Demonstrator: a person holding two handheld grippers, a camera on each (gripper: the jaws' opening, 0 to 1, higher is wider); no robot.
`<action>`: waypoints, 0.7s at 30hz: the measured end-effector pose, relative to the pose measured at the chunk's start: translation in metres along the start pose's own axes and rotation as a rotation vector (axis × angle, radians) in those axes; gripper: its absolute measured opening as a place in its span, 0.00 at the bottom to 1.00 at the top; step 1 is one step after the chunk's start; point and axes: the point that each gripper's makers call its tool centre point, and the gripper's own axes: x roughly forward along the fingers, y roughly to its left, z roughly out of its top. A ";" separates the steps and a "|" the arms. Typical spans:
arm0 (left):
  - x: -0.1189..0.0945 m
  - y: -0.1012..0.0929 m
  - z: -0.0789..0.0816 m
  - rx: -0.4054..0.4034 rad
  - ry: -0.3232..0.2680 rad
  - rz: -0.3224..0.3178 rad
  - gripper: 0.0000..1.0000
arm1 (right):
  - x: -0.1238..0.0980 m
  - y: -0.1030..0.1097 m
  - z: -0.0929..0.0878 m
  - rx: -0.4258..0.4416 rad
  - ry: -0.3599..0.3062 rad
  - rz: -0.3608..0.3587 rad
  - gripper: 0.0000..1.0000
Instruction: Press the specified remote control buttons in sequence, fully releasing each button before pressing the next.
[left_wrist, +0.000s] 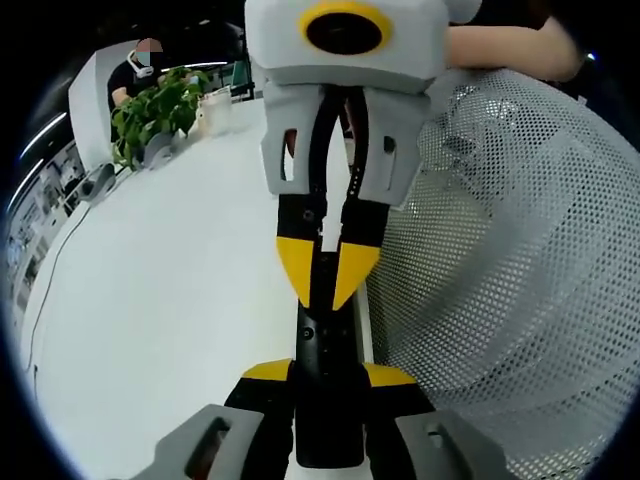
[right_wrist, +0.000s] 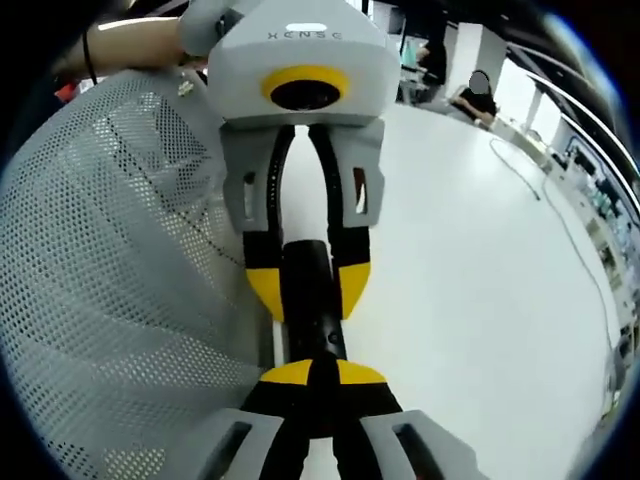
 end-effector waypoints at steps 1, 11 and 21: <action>0.000 0.000 0.000 0.005 0.002 0.001 0.25 | 0.000 0.006 0.000 0.039 -0.012 0.029 0.10; 0.000 0.000 0.000 0.006 0.007 0.001 0.25 | -0.001 0.002 -0.004 -0.045 0.025 -0.007 0.06; 0.000 0.000 0.000 0.010 0.028 0.000 0.25 | -0.001 0.001 -0.004 0.004 0.011 -0.006 0.06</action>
